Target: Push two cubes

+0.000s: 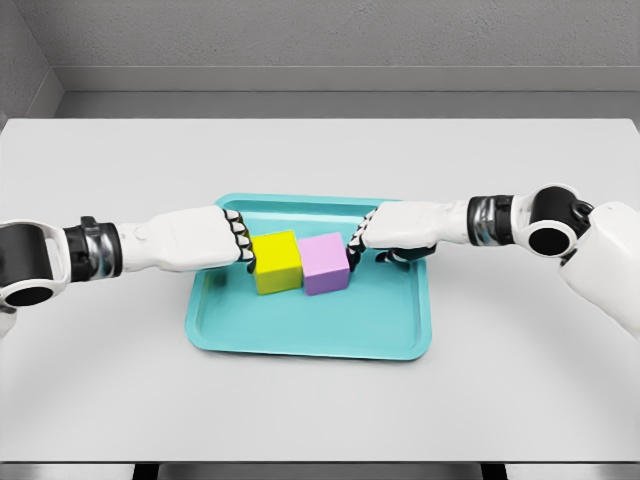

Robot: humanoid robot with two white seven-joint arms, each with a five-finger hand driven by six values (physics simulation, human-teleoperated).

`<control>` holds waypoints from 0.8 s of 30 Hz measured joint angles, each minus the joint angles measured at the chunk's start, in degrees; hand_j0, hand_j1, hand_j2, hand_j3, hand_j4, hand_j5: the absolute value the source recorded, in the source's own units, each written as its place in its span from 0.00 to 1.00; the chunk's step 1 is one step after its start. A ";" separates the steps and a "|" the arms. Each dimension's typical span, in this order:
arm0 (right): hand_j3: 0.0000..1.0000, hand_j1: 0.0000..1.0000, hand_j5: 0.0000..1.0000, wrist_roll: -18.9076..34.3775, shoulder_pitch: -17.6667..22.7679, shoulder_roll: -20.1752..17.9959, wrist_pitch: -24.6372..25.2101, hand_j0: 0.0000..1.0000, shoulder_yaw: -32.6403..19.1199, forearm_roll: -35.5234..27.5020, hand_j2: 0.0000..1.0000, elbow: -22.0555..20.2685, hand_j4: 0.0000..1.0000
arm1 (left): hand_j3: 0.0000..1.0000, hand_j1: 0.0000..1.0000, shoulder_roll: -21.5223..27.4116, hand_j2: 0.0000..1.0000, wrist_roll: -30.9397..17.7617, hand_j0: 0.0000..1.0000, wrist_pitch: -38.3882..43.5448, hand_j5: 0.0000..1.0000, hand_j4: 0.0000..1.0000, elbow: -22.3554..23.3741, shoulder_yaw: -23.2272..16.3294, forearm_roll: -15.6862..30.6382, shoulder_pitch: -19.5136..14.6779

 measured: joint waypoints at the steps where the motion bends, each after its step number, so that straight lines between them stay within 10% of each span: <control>1: 0.57 0.57 0.57 0.00 0.00 0.05 0.01 0.57 0.00 -0.03 0.57 0.04 0.57 | 0.66 0.66 -0.05 0.66 -0.05 0.66 0.01 0.66 0.66 0.02 0.00 0.00 0.00; 24: 0.57 0.57 0.57 -0.03 0.18 -5.89 -0.02 0.57 -2.35 -1.02 0.57 -4.19 0.57 | 0.58 0.58 2.03 0.58 -0.11 0.58 0.04 0.58 0.58 0.86 0.91 0.72 0.00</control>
